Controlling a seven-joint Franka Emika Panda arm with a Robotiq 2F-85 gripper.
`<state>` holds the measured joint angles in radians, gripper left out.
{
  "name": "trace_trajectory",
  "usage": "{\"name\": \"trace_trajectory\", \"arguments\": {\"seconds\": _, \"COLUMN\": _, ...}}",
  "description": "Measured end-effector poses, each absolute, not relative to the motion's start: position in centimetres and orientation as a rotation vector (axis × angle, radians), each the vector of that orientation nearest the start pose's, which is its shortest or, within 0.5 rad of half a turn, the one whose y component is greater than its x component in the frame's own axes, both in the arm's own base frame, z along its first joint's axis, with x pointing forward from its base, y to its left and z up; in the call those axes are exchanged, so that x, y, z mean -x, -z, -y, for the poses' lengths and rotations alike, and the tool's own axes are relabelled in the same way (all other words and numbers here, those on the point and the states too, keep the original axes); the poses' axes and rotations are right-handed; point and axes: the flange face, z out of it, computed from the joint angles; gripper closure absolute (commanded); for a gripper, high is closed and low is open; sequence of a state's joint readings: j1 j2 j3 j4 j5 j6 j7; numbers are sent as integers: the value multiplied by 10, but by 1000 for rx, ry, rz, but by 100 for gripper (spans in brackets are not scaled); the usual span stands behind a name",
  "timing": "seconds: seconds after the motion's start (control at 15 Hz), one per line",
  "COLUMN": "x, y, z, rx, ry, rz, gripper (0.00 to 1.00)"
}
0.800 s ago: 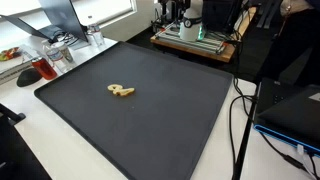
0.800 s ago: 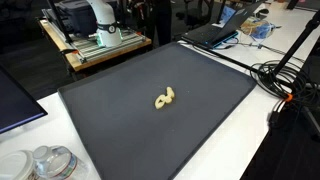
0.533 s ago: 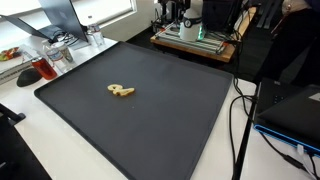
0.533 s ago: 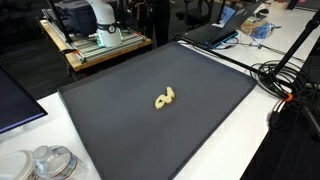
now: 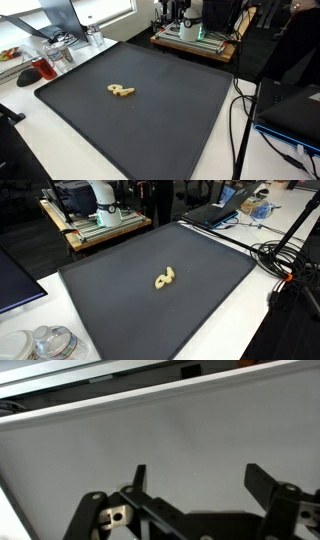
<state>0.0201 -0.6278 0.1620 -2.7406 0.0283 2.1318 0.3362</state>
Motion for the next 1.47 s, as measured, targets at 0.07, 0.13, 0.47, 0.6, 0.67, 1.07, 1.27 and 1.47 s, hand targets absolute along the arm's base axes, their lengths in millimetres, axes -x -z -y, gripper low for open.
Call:
{"name": "trace_trajectory", "arguments": {"seconds": 0.07, "x": -344, "y": -406, "z": -65, "rx": 3170, "ry": 51, "rz": -374, "gripper": 0}}
{"name": "trace_trajectory", "arguments": {"seconds": 0.13, "x": -353, "y": -410, "z": -71, "rx": 3149, "ry": 57, "rz": -436, "gripper": 0}}
{"name": "trace_trajectory", "arguments": {"seconds": 0.47, "x": -410, "y": -414, "z": -97, "rx": 3034, "ry": 77, "rz": -790, "gripper": 0}}
{"name": "trace_trajectory", "arguments": {"seconds": 0.6, "x": -437, "y": -407, "z": -94, "rx": 2970, "ry": 84, "rz": -935, "gripper": 0}}
{"name": "trace_trajectory", "arguments": {"seconds": 0.67, "x": -450, "y": -402, "z": -90, "rx": 2938, "ry": 83, "rz": -999, "gripper": 0}}
{"name": "trace_trajectory", "arguments": {"seconds": 1.07, "x": -524, "y": -369, "z": -54, "rx": 2837, "ry": 81, "rz": -1184, "gripper": 0}}
{"name": "trace_trajectory", "arguments": {"seconds": 1.27, "x": -560, "y": -353, "z": -38, "rx": 2843, "ry": 118, "rz": -1251, "gripper": 0}}
{"name": "trace_trajectory", "arguments": {"seconds": 1.47, "x": -590, "y": -333, "z": -26, "rx": 2859, "ry": 127, "rz": -1299, "gripper": 0}}
